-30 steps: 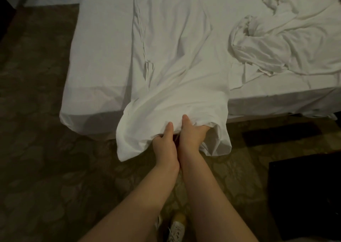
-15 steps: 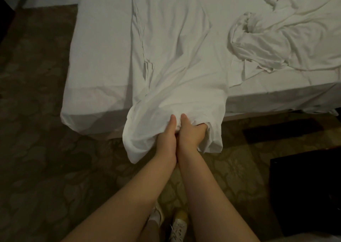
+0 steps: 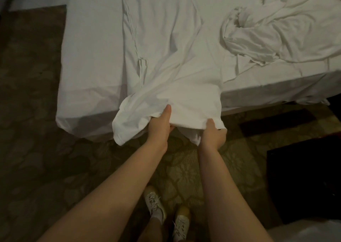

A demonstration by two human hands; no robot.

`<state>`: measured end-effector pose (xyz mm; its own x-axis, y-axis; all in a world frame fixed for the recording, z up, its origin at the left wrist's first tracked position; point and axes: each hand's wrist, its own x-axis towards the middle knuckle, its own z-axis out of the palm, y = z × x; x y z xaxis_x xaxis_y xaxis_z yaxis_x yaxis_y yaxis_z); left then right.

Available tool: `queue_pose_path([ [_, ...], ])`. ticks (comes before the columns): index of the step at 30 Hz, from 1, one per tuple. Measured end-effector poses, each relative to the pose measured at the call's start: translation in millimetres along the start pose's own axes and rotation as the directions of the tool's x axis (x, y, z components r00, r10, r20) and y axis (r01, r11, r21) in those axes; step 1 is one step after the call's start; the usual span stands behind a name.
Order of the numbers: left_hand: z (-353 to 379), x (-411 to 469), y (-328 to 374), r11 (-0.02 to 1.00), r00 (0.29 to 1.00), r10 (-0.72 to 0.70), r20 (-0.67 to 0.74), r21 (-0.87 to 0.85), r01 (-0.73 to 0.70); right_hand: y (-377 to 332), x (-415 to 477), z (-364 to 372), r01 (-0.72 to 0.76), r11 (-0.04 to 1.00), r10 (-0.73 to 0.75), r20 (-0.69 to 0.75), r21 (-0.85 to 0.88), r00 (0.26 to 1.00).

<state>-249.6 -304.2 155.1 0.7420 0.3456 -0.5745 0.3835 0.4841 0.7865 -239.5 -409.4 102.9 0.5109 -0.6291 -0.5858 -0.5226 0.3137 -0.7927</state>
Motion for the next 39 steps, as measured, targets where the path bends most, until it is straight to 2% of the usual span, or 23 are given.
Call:
queue_pose_path([
  [3,-4,3,4,0.988,1.000,-0.001,0.021,0.153,-0.002,-27,11,-9,0.215,0.976,-0.215,0.020,-0.028,0.976],
  [6,-6,5,4,0.981,1.000,-0.014,-0.003,0.192,0.015,-57,10,-8,0.437,0.898,-0.429,0.125,-0.042,0.895],
  [8,-7,5,4,0.986,0.998,-0.067,-0.005,0.150,0.067,-62,11,-10,0.450,0.880,-0.406,0.251,-0.152,0.879],
  [10,-9,5,9,0.993,0.995,-0.101,0.018,0.064,0.099,-61,15,-19,0.505,0.846,-0.429,0.341,-0.174,0.836],
  [12,-8,7,20,0.993,0.994,-0.112,0.010,-0.045,0.112,-62,20,-32,0.662,0.726,-0.574,0.366,-0.187,0.733],
  [13,-7,9,25,0.989,0.993,-0.121,-0.007,-0.092,0.120,-62,27,-37,0.717,0.633,-0.608,0.386,-0.290,0.693],
  [15,-1,10,34,0.983,0.991,-0.130,-0.023,-0.134,0.126,-57,40,-46,0.686,0.405,-0.549,0.440,-0.604,0.711],
  [17,3,9,38,0.987,0.992,-0.125,-0.013,-0.103,0.122,-46,47,-51,0.594,0.234,-0.463,0.449,-0.770,0.764],
  [20,4,7,39,0.990,0.992,-0.125,-0.009,-0.068,0.124,-35,51,-57,0.585,0.166,-0.489,0.448,-0.794,0.748],
  [24,1,10,43,0.991,0.993,-0.115,-0.030,-0.070,0.112,-31,60,-78,0.651,0.048,-0.501,0.546,-0.758,0.672],
  [27,2,12,50,0.995,0.996,-0.093,-0.013,-0.041,0.092,-33,69,-97,0.717,-0.043,-0.512,0.631,-0.696,0.582],
  [28,4,11,51,0.995,0.996,-0.089,-0.005,-0.041,0.089,-35,71,-102,0.747,-0.021,-0.546,0.633,-0.665,0.549],
  [29,6,11,53,0.995,0.996,-0.087,0.000,-0.050,0.087,-35,72,-104,0.782,0.057,-0.589,0.611,-0.621,0.528],
  [30,8,10,53,0.994,0.996,-0.088,0.003,-0.065,0.088,-34,71,-105,0.808,0.195,-0.639,0.553,-0.556,0.535],
  [31,11,8,54,0.992,0.996,-0.092,0.006,-0.081,0.093,-31,67,-104,0.796,0.387,-0.667,0.455,-0.466,0.590],
  [32,14,7,53,0.991,0.995,-0.097,0.011,-0.094,0.098,-26,62,-101,0.733,0.572,-0.649,0.344,-0.368,0.679],
  [33,17,5,53,0.989,0.995,-0.102,0.019,-0.107,0.103,-19,56,-97,0.652,0.698,-0.604,0.246,-0.295,0.758],
  [34,21,3,54,0.987,0.994,-0.104,0.029,-0.117,0.107,-11,50,-93,0.599,0.747,-0.573,0.179,-0.287,0.800],
  [35,24,2,54,0.987,0.994,-0.104,0.037,-0.122,0.107,-3,46,-88,0.573,0.754,-0.560,0.142,-0.319,0.816],
  [39,34,1,59,0.988,0.994,-0.093,0.052,-0.120,0.099,8,48,-72,0.517,0.780,-0.538,0.043,-0.353,0.842],
])
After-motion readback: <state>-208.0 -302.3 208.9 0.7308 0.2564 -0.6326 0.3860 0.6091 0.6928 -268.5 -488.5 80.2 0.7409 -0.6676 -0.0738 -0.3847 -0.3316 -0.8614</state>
